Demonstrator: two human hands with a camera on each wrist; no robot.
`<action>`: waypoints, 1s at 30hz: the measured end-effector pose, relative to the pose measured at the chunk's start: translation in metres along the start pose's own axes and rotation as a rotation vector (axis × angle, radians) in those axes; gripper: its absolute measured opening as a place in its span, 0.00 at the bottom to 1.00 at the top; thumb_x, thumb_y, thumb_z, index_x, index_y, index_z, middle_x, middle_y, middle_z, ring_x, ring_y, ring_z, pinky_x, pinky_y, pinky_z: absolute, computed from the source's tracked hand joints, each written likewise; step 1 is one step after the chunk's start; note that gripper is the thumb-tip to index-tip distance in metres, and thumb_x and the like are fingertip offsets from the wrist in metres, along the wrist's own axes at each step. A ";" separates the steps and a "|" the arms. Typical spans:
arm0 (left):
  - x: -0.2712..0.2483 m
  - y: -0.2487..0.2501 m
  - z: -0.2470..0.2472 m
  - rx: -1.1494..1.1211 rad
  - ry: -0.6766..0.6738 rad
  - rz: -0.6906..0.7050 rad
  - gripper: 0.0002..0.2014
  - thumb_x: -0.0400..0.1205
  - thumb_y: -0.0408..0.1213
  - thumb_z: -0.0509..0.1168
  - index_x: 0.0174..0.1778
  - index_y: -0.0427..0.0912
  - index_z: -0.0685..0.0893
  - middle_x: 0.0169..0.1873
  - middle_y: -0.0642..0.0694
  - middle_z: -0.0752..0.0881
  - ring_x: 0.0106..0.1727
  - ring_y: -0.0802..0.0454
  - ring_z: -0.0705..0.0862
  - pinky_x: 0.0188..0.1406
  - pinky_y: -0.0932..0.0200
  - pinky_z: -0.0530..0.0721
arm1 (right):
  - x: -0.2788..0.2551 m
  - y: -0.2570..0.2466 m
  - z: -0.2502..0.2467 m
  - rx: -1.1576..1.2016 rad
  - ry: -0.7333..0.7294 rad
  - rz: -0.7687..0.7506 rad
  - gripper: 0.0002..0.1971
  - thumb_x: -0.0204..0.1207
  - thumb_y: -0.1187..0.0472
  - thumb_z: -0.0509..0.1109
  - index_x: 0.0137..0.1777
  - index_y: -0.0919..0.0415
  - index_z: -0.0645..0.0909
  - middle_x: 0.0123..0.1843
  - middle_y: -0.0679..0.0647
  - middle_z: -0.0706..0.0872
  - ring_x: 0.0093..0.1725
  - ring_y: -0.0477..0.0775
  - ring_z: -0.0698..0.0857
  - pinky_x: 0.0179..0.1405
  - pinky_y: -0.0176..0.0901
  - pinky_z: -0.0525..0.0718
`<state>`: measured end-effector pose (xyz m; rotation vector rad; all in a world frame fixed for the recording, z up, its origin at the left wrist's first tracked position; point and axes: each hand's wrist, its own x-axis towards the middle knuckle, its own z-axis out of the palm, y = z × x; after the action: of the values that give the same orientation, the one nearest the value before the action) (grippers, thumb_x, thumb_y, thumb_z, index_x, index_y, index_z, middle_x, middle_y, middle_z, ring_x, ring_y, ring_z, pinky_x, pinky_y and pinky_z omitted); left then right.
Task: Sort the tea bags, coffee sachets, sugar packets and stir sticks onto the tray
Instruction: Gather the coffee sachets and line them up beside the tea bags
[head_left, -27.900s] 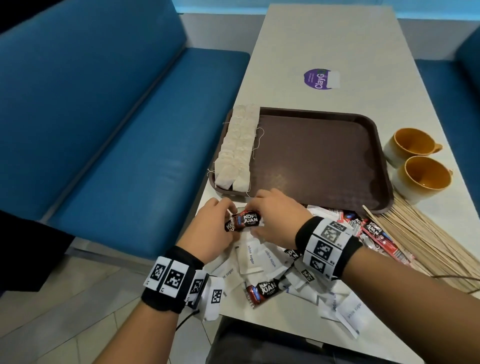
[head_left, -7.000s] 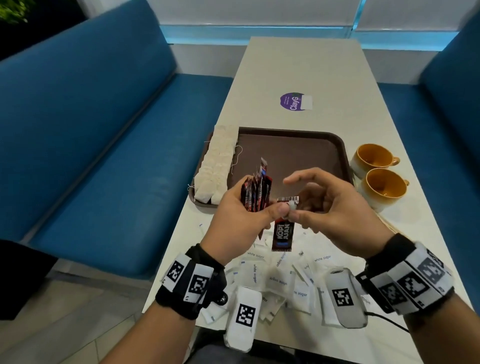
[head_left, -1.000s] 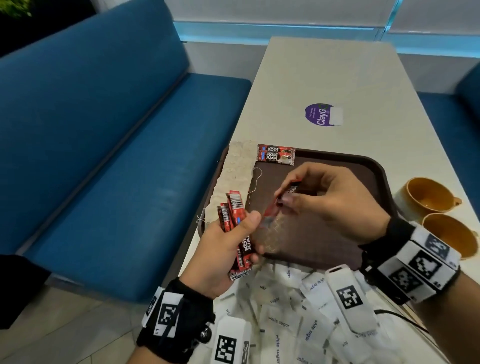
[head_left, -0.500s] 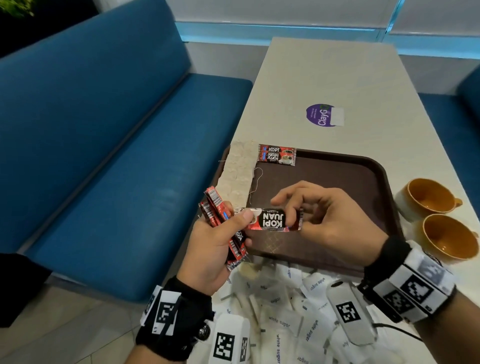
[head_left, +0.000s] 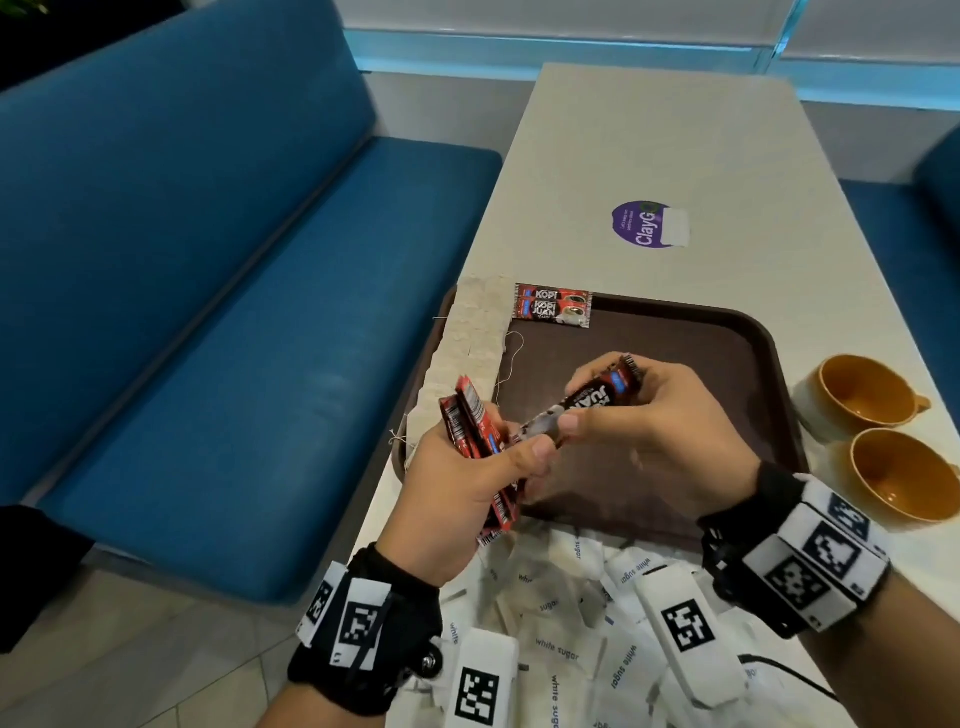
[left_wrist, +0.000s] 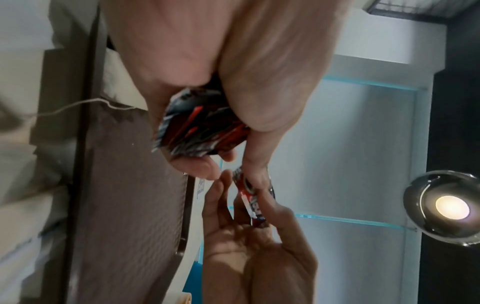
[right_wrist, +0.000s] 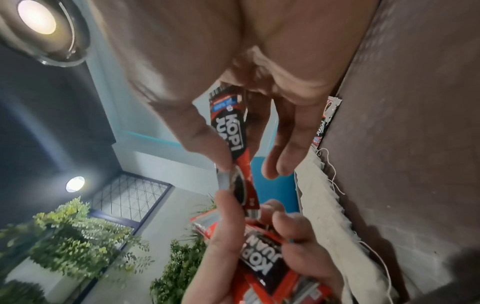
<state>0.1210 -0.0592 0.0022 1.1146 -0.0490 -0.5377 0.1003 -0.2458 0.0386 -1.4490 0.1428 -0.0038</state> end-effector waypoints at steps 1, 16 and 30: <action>0.001 -0.001 -0.002 0.031 -0.001 0.011 0.16 0.69 0.32 0.84 0.32 0.54 0.85 0.37 0.43 0.86 0.38 0.45 0.85 0.39 0.49 0.85 | 0.000 -0.002 -0.001 0.024 0.005 0.009 0.14 0.60 0.80 0.82 0.44 0.70 0.85 0.34 0.63 0.85 0.33 0.53 0.86 0.34 0.37 0.84; 0.014 0.001 -0.015 0.150 0.203 0.067 0.16 0.67 0.37 0.85 0.37 0.51 0.81 0.38 0.40 0.86 0.35 0.45 0.87 0.37 0.52 0.85 | -0.003 -0.001 -0.002 -0.492 -0.216 0.036 0.28 0.71 0.72 0.78 0.66 0.45 0.80 0.41 0.57 0.91 0.36 0.62 0.88 0.41 0.58 0.89; 0.016 0.000 -0.020 -0.139 0.214 -0.011 0.18 0.75 0.43 0.80 0.47 0.42 0.76 0.34 0.47 0.82 0.37 0.47 0.85 0.38 0.52 0.85 | 0.080 0.005 -0.047 -0.322 0.191 0.047 0.09 0.74 0.72 0.79 0.50 0.60 0.90 0.46 0.65 0.92 0.31 0.45 0.86 0.35 0.33 0.88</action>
<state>0.1413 -0.0498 -0.0101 1.0315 0.1780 -0.4224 0.1747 -0.2988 0.0209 -1.7653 0.3467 -0.0847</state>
